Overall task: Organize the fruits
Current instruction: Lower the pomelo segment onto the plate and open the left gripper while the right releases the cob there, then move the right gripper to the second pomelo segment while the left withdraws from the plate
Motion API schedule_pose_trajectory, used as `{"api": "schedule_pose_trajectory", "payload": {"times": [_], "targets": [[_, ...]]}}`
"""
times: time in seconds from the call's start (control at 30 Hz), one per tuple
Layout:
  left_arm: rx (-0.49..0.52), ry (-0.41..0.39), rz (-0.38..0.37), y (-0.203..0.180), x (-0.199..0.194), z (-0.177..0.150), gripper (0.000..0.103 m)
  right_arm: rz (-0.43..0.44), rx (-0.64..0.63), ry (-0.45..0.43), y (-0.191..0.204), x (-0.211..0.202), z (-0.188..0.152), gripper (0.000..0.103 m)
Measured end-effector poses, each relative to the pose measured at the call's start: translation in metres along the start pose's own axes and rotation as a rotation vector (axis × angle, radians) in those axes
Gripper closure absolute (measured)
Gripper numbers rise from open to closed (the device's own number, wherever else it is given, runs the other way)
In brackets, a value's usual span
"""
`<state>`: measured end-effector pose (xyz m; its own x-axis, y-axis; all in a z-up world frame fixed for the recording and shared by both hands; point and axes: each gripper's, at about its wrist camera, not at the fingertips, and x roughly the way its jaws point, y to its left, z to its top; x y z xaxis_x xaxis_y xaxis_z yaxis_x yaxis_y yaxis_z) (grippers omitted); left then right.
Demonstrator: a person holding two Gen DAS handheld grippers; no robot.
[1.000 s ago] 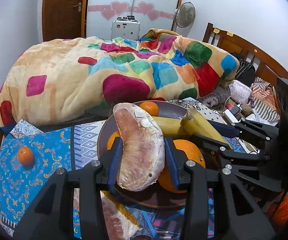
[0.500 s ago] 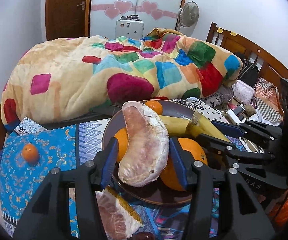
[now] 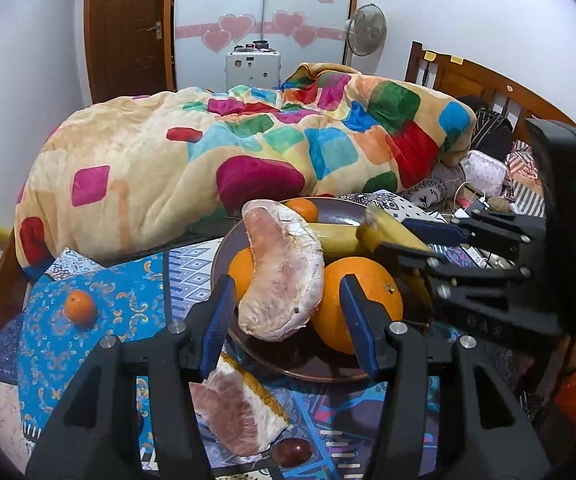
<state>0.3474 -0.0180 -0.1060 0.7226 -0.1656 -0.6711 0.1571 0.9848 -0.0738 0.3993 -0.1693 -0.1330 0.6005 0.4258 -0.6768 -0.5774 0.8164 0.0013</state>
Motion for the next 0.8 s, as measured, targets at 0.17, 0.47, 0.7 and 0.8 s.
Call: {"api": "schedule_pose_trajectory", "payload": {"times": [0.17, 0.47, 0.7, 0.8], "targets": [[-0.008, -0.010, 0.010, 0.008, -0.005, -0.001, 0.049, 0.013, 0.025, -0.006, -0.002, 0.010, 0.012, 0.071], [-0.025, 0.000, 0.018, 0.018, -0.003, -0.008, 0.049, 0.027, 0.039, -0.001, 0.005, 0.011, 0.022, 0.071], [-0.046, -0.014, 0.025, 0.022, -0.016, -0.014, 0.049, 0.013, 0.050, -0.006, 0.006, -0.007, 0.013, 0.071], [-0.046, -0.020, 0.032, 0.023, -0.027, -0.018, 0.049, 0.001, 0.037, -0.023, 0.015, -0.023, 0.006, 0.071]]}}
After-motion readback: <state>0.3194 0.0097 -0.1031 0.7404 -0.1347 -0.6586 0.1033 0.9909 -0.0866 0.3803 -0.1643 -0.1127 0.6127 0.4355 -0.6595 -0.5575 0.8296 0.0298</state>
